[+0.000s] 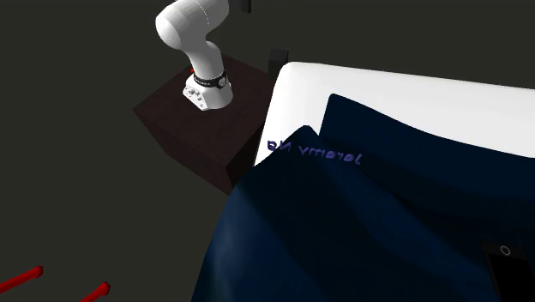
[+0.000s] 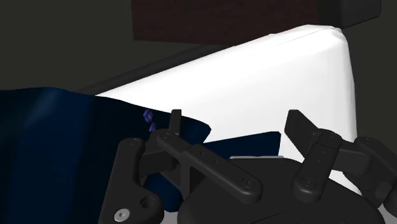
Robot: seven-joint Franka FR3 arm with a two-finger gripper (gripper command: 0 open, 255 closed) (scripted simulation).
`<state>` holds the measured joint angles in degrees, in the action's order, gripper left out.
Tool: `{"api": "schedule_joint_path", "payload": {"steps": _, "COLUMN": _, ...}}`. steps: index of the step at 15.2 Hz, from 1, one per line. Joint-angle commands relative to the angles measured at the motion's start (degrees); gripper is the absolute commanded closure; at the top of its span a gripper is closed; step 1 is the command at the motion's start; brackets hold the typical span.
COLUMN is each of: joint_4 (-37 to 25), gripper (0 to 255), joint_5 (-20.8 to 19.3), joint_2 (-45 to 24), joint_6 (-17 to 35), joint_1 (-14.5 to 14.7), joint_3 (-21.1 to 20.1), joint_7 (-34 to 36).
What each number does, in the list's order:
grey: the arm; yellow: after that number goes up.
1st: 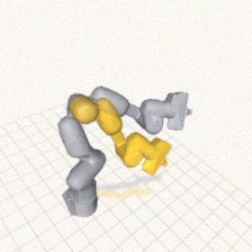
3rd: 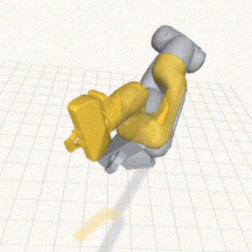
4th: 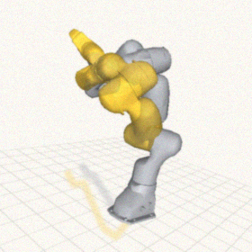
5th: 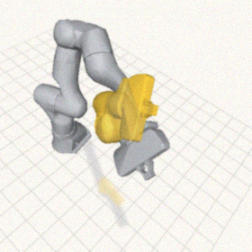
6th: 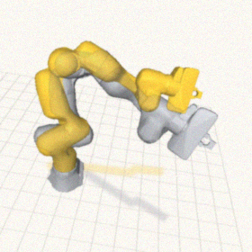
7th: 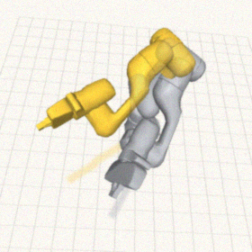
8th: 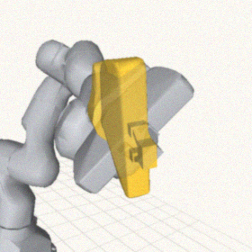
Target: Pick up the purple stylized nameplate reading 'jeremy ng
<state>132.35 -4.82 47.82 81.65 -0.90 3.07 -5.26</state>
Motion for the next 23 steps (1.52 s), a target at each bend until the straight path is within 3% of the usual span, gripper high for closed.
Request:
{"api": "schedule_joint_path", "payload": {"steps": 1, "joint_4": 0.0, "gripper": 0, "joint_5": 0.0, "joint_2": 0.0, "joint_6": 0.0, "joint_1": 0.0, "joint_3": 0.0, "joint_7": 0.0}}
{"api": "schedule_joint_path", "payload": {"steps": 7, "joint_4": 6.2, "gripper": 0, "joint_5": -2.28, "joint_2": -4.49, "joint_6": 12.97, "joint_1": 0.74, "joint_3": 5.16, "joint_7": -6.61}}
{"api": "schedule_joint_path", "payload": {"steps": 14, "joint_4": 9.3, "gripper": 0, "joint_5": -3.3, "joint_2": -14.29, "joint_6": 28.42, "joint_1": 2.26, "joint_3": 11.34, "joint_7": -14.56}}
{"api": "schedule_joint_path", "payload": {"steps": 19, "joint_4": 8.69, "gripper": 0, "joint_5": -1.79, "joint_2": -23.88, "joint_6": 38.94, "joint_1": 4.16, "joint_3": 15.65, "joint_7": -21.15}}
{"api": "schedule_joint_path", "payload": {"steps": 23, "joint_4": 6.51, "gripper": 0, "joint_5": 1.7, "joint_2": -32.7, "joint_6": 46.44, "joint_1": 6.24, "joint_3": 18.87, "joint_7": -27.57}}
